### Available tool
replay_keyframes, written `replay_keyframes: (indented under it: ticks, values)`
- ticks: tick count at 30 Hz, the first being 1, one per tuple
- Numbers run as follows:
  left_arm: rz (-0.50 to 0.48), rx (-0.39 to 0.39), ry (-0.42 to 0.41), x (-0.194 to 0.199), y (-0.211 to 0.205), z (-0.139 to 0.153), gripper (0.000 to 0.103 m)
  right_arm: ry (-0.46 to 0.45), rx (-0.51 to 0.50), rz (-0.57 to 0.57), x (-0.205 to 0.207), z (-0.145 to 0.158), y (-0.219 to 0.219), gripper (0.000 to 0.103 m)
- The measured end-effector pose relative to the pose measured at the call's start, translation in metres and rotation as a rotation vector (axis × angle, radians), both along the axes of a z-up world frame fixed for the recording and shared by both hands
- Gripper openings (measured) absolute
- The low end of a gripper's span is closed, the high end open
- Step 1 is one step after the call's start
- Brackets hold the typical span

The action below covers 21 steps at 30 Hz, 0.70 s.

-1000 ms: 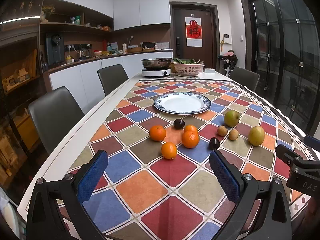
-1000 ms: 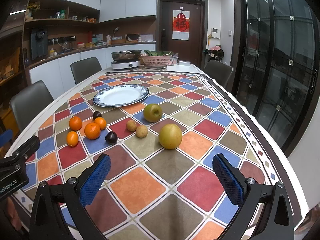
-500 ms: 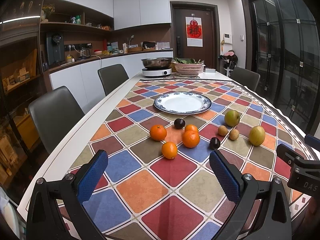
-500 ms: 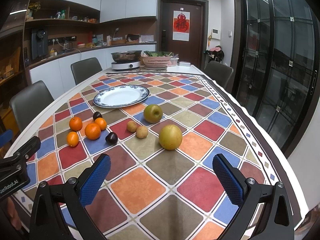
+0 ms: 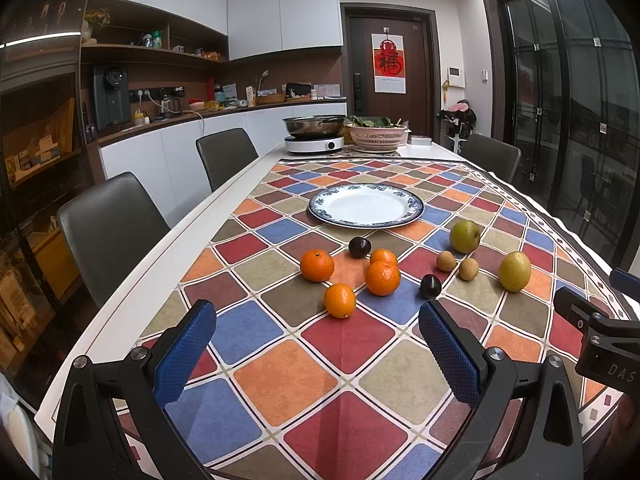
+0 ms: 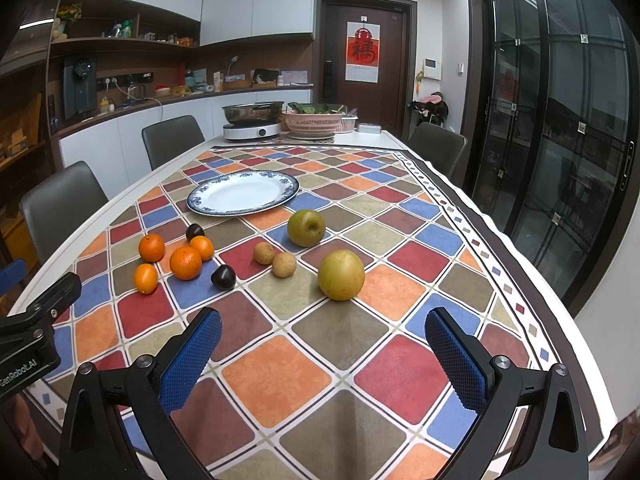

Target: Organize fruits

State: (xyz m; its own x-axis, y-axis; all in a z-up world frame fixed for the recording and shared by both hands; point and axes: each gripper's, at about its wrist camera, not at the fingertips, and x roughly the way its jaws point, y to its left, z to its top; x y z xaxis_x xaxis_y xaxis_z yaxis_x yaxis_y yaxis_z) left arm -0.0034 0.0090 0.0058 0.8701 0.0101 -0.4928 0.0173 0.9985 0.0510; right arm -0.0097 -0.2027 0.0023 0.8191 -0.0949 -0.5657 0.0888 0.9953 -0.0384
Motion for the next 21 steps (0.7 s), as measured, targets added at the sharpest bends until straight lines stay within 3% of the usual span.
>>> replay_keyframes:
  ticks: [21]
  values:
    - [0.002,0.000,0.003,-0.0018,0.0021,-0.0002,0.103,-0.001,-0.003,0.001,0.0002,0.0002,0.0005,0.102]
